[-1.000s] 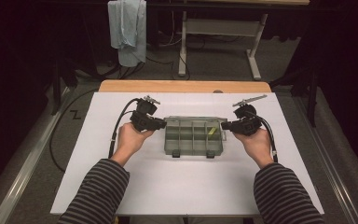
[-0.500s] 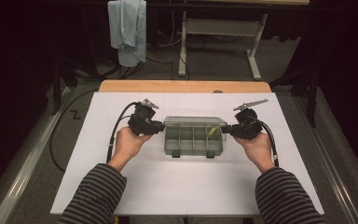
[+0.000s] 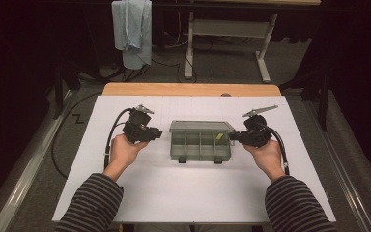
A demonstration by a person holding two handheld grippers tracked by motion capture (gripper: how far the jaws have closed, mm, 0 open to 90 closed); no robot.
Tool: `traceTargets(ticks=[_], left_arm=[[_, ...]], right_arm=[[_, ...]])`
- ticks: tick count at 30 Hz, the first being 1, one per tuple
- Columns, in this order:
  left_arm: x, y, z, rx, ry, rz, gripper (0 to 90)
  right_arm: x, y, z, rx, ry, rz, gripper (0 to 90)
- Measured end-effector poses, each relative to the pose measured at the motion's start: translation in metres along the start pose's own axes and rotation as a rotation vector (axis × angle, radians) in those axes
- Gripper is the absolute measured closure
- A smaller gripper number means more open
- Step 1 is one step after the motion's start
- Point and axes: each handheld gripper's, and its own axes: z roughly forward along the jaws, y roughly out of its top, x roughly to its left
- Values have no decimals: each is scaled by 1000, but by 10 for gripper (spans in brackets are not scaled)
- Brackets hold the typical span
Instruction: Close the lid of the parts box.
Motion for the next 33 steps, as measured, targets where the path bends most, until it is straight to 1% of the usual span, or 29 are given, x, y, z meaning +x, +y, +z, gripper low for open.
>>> traceTargets(ticks=[2, 3, 5, 13, 16, 22, 23, 26, 33], left_arm=[[0, 2, -2, -21, -3, -8, 751], [0, 3, -3, -22, -4, -8, 752], [-2, 5, -4, -23, -4, -2, 752], [-12, 18, -2, -72, -20, 11, 753], [-15, 21, 0, -82, -28, 13, 753], [-23, 22, 6, -71, -37, 33, 752], [-23, 22, 6, -68, -38, 37, 752], [-24, 22, 8, -65, -39, 41, 752], [-28, 21, 12, -52, -42, 52, 753]], right_arm=[[0, -1, 1, 4, 2, 10, 900], [0, -2, 1, 4, 3, 9, 900], [0, -3, 2, 8, 6, 4, 900], [0, -9, 6, 20, 14, 7, 900], [-1, -11, 7, 25, 14, 6, 900], [-1, -14, 9, 31, 17, 10, 900], [-1, -15, 9, 31, 16, 4, 900], [-2, -17, 9, 38, 15, 12, 900], [-4, -20, 9, 40, 9, 8, 900]])
